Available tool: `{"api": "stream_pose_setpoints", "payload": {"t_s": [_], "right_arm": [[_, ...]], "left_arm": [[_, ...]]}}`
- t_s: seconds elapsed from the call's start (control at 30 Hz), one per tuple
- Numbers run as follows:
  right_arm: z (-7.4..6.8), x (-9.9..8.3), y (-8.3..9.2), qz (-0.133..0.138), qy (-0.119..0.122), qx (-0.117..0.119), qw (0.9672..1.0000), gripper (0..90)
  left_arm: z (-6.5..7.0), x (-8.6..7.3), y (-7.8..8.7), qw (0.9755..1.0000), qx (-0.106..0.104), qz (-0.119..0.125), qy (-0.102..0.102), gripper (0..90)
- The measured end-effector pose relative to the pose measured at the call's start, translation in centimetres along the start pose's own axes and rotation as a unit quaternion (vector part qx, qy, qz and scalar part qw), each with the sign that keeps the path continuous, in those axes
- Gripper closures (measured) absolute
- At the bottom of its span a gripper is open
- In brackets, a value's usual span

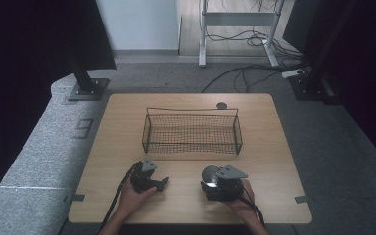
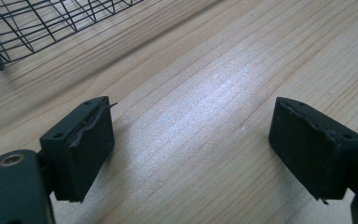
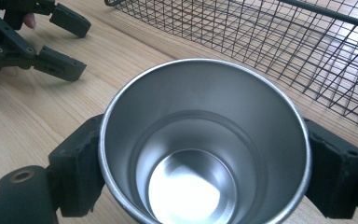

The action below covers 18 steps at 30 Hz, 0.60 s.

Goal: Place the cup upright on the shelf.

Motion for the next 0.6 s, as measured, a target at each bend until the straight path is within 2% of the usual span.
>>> {"api": "stream_pose_setpoints", "payload": {"t_s": [0.33, 0.6], "right_arm": [[-0.16, 0.24, 0.29, 0.002, 0.003, 0.009, 0.9999, 13.8], [-0.43, 0.84, 1.01, 0.009, 0.005, 0.033, 0.9994, 13.9]], "left_arm": [[0.02, 0.00, -0.01, 1.0000, 0.000, 0.001, 0.001, 13.9], [0.00, 0.00, 0.00, 1.0000, 0.000, 0.000, 0.000, 13.9]]}}
Point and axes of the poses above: each handheld gripper's, and its own axes: y roughly backward along the jaws, x roughly out of its top, z roughly to its right, the point moved 1 cm from there along -y, roughly forward along the jaws, and after that the axes turned 14 degrees about x, right-handed, at the moved point
